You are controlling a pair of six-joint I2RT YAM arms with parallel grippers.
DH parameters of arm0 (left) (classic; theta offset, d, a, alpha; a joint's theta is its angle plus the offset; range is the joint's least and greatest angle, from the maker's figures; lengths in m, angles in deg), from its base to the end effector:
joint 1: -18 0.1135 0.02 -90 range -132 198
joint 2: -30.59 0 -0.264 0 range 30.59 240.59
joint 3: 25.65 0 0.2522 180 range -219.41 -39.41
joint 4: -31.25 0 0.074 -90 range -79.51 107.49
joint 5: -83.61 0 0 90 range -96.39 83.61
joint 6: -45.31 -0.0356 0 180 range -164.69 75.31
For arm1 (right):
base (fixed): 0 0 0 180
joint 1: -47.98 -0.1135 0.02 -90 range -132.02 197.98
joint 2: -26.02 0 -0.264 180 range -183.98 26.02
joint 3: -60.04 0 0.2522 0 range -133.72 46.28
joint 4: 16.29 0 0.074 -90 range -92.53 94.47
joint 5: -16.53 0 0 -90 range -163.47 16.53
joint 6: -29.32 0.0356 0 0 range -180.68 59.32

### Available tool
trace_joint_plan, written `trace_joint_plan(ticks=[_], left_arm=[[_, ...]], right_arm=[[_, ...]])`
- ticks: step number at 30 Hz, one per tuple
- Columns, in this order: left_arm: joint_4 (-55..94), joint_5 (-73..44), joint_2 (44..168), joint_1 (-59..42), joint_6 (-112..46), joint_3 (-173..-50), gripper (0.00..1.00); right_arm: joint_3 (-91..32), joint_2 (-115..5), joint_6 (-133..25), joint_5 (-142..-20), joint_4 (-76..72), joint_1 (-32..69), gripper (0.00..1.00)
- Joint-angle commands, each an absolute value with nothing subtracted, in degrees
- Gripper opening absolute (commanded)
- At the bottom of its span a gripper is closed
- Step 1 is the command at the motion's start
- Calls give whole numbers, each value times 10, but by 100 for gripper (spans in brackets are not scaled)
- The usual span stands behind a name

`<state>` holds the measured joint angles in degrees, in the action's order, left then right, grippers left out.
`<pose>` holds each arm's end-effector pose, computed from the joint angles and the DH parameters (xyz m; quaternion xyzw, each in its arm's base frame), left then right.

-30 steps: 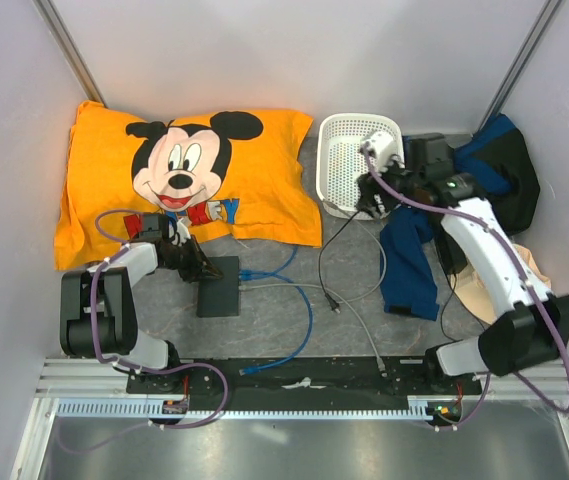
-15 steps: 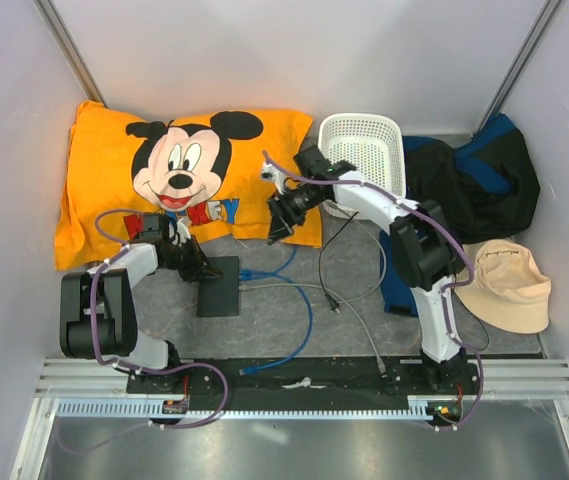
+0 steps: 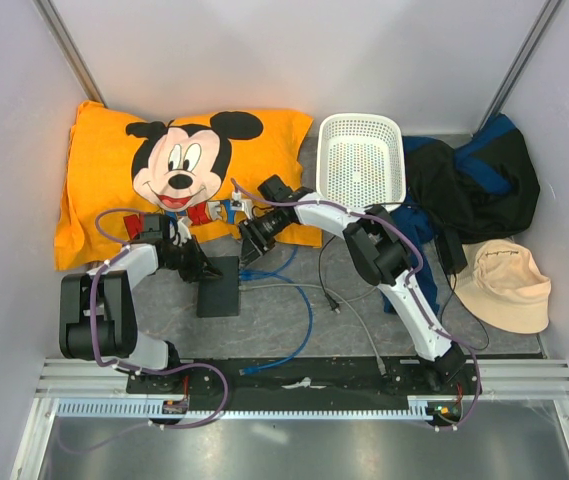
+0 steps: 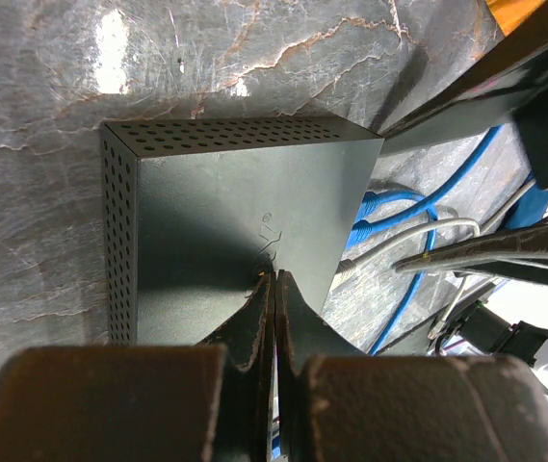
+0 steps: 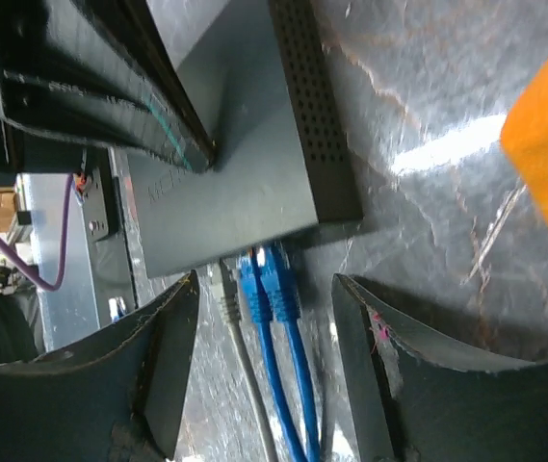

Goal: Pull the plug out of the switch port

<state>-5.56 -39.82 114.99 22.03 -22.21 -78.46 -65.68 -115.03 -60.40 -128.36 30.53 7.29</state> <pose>0.2480 -0.0022 0.1477 -0.1633 0.9281 -0.3076 0.1319 0.3697 0.3563 0.1293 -0.4016 0.7701 0.4938 0.0435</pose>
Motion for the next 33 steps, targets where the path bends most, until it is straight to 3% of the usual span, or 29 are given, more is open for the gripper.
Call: trace_joint_plan(ticks=[1, 11, 33], left_arm=[[-55, -290, 1177, 220, -268, -765, 3], [-58, -288, 1172, 220, -268, -764, 3], [-56, -290, 1175, 220, -268, -765, 3]], right_arm=[[-697, -1178, -584, -1287, 274, 67, 65], [-675, -1202, -571, -1307, 268, 66, 50], [-679, -1227, -593, -1328, 310, 68, 47]])
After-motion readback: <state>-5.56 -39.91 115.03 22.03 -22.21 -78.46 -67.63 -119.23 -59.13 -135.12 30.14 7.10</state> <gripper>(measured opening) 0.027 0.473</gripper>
